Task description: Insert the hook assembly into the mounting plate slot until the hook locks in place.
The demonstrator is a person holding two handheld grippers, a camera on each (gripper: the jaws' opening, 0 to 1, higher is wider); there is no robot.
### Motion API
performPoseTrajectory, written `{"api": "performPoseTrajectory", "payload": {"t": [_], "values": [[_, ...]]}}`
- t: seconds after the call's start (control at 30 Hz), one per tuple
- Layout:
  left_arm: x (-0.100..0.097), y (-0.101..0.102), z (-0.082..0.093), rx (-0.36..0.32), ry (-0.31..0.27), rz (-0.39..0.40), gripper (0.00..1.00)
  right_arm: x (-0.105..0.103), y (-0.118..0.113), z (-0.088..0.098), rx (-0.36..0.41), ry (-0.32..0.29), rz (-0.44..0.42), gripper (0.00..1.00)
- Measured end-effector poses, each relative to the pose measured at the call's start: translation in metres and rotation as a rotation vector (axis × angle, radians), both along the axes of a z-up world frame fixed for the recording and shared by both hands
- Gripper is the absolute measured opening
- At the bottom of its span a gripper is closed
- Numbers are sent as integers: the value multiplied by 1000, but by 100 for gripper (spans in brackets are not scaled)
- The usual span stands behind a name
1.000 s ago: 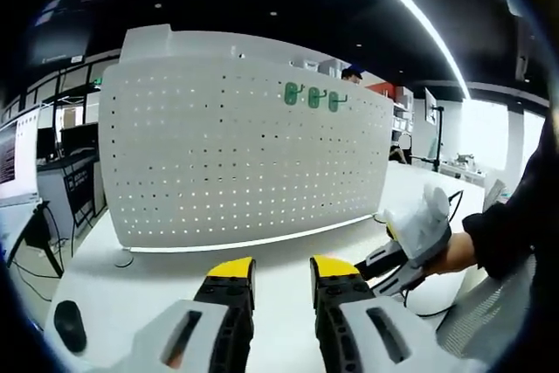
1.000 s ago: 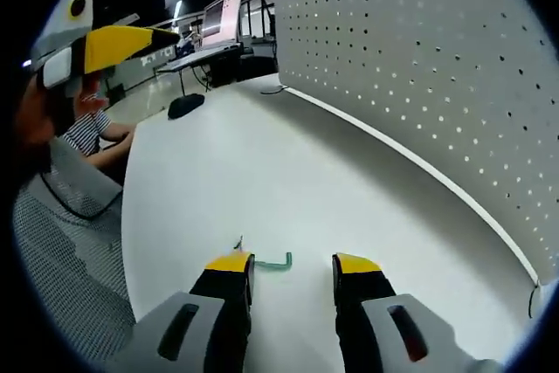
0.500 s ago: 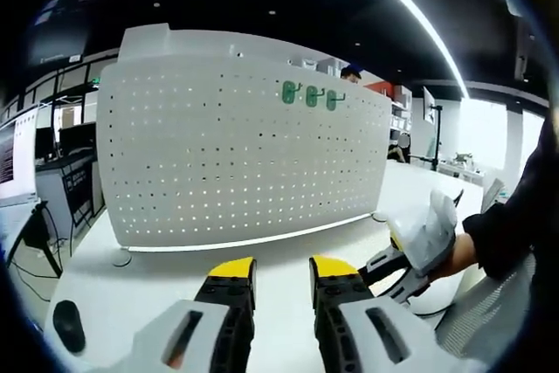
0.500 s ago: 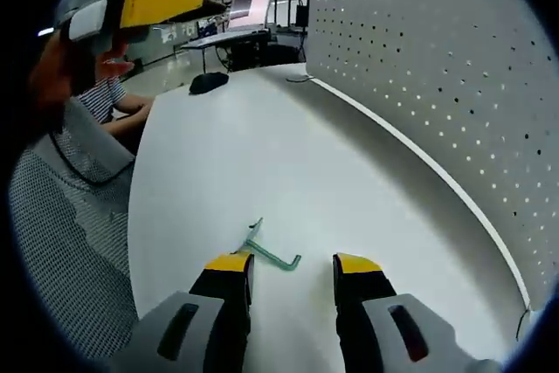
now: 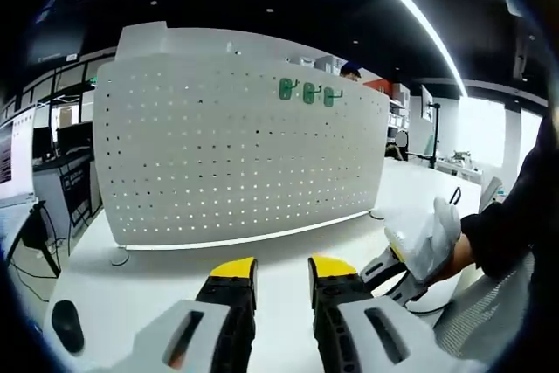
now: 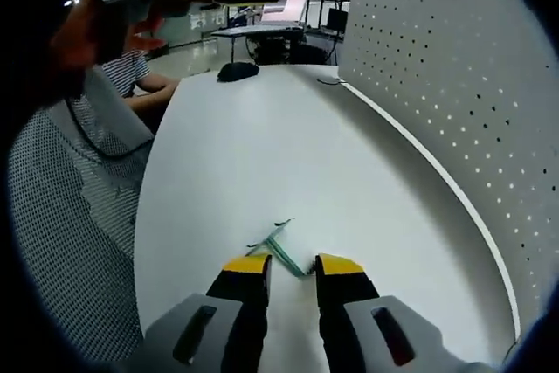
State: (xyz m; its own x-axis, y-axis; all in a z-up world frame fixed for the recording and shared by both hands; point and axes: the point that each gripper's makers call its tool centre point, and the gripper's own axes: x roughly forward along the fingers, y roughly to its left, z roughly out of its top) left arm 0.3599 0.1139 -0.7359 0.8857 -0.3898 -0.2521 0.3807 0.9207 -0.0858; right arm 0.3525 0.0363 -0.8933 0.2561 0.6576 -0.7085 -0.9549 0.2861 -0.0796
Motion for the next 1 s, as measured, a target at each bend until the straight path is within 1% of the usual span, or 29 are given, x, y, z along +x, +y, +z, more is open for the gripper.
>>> {"api": "performPoseTrajectory", "payload": {"t": [0.1,0.2,0.33,0.5,0.6,0.67,0.87,1.0], "values": [[0,0,0,-1,2,-1,24,-3,0,-2,-10,9,7,11],[0,-1,0,-2,2,-2,24,-6,0,-2,-7,35,5,6],[0,-2,-1,-1,4,-9,24,-11,0,-1,-3,76,0,5],[-1,-4,-1,-1,6,-16,23,-11,-2,-4,-18,62,10,3],[-2,-5,-2,-1,8,-22,23,-11,-1,-4,-32,36,40,3],[-2,-6,-2,0,8,-25,23,-12,0,-4,-37,30,48,2],[-2,-8,-4,1,17,-34,24,-11,0,0,-27,35,37,1],[-3,-14,-11,8,44,-62,24,-8,1,6,-12,34,20,1]]}}
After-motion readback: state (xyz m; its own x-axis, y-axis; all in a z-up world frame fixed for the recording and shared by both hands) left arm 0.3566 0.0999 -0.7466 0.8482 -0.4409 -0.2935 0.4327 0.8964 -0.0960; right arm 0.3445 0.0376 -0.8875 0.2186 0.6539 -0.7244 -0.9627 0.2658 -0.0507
